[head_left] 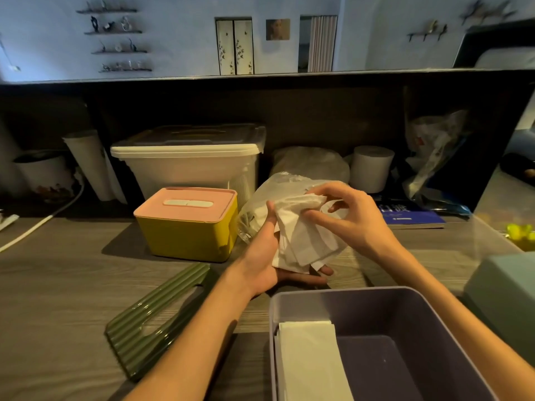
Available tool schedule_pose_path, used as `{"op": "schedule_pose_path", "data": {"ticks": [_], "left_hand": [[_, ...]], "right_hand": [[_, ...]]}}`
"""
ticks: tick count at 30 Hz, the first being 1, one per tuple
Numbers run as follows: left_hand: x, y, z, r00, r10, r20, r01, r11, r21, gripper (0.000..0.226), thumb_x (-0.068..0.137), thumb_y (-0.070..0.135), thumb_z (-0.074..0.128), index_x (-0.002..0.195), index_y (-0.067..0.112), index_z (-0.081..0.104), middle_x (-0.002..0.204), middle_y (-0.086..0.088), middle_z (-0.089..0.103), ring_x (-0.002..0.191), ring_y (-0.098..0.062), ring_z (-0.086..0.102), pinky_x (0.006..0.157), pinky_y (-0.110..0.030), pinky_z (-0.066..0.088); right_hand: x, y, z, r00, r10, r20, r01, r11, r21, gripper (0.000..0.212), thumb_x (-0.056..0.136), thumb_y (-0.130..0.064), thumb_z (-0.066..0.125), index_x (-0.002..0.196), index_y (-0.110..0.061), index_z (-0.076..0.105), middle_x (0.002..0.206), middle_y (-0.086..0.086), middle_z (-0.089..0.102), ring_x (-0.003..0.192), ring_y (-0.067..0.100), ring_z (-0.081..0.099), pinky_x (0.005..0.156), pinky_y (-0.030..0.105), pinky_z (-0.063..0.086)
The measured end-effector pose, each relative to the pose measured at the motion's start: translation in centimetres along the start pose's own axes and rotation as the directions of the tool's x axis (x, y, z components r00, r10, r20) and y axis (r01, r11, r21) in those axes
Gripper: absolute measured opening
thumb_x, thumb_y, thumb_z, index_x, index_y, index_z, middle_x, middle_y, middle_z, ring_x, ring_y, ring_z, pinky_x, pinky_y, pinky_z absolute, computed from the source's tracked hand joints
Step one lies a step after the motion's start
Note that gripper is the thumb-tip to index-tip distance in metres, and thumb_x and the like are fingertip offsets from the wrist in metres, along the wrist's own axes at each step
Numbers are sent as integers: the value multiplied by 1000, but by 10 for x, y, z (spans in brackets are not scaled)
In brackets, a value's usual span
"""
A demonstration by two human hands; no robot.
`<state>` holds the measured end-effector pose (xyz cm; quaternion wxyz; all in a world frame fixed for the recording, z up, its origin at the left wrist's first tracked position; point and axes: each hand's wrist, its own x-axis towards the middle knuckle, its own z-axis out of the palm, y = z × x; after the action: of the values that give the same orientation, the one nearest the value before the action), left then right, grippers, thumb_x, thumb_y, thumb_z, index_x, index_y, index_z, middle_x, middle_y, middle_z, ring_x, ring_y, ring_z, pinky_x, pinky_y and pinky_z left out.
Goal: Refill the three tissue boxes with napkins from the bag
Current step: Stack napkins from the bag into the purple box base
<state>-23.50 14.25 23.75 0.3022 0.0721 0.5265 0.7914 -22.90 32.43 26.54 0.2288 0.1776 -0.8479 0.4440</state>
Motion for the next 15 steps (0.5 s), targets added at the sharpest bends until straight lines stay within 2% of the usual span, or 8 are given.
{"op": "schedule_pose_path", "data": {"ticks": [2,6,9,11,13,15], "left_hand": [[0,0,0,999,-19,45,20,1000,-17,79,91,80,18,141,31,55,128,-18,67,103,-47,69,86,-63,56],[3,-3,-9,993,-65,97,73,994,-85,80,91,82,22,143,30,54,133,-21,64,116,-51,62,96,-68,49],[-1,-2,-6,989,-25,146,57,974,-220,80,93,80,25,136,22,59,133,-24,63,113,-50,64,99,-68,46],[-3,0,-5,986,21,168,30,956,-291,79,92,80,27,135,21,58,133,-24,63,113,-48,65,100,-68,45],[-3,0,-3,990,63,129,-27,963,-267,78,92,81,27,136,24,57,132,-21,65,116,-44,65,102,-67,45],[-1,0,-2,992,83,98,-60,973,-224,77,91,81,27,134,26,59,130,-18,67,121,-41,63,102,-63,47]], "right_hand": [[0,-1,-4,1000,17,15,-18,998,55,25,89,-28,78,112,-28,69,108,-15,70,101,3,66,83,20,56],[1,-4,-9,992,122,10,-121,964,238,27,90,-29,77,114,-24,66,109,-9,73,102,7,70,83,27,60],[1,-2,-8,972,234,23,-227,908,352,27,90,-32,77,114,-24,65,109,-5,73,100,11,72,82,31,62],[1,0,-6,965,262,29,-258,917,303,29,90,-33,76,115,-27,63,112,-7,71,100,11,71,80,30,62],[1,4,-4,972,234,7,-232,959,164,30,91,-36,74,119,-30,63,114,-14,68,104,4,67,75,18,57],[2,5,-2,976,216,1,-215,973,88,30,93,-39,71,121,-30,66,114,-17,68,106,1,63,74,15,51]]}}
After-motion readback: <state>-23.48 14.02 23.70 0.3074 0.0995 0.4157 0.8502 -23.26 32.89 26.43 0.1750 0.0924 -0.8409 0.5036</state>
